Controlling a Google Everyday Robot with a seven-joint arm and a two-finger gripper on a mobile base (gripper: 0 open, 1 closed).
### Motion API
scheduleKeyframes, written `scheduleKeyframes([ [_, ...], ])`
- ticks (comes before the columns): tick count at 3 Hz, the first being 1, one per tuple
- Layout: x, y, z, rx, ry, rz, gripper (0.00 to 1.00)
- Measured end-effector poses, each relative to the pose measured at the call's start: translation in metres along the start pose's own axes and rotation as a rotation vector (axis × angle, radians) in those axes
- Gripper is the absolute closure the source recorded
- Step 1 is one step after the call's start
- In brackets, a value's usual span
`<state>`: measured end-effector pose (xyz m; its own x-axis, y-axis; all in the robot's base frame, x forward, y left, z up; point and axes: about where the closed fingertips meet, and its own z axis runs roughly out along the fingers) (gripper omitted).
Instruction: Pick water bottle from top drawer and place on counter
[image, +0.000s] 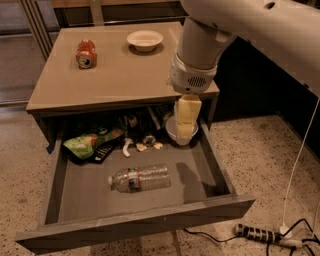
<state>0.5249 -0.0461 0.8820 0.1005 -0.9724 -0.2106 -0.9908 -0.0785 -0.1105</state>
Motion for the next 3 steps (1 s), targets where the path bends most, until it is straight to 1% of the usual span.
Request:
scheduleKeyframes([
  [1,0.0,0.002,0.005,-0.007,-0.015,-0.001,0.0],
  [2,0.001,0.013,0.025,-0.039,-0.041,-0.007,0.0],
  [3,0.002,0.02,0.037,-0.059,-0.053,-0.009,0.0],
])
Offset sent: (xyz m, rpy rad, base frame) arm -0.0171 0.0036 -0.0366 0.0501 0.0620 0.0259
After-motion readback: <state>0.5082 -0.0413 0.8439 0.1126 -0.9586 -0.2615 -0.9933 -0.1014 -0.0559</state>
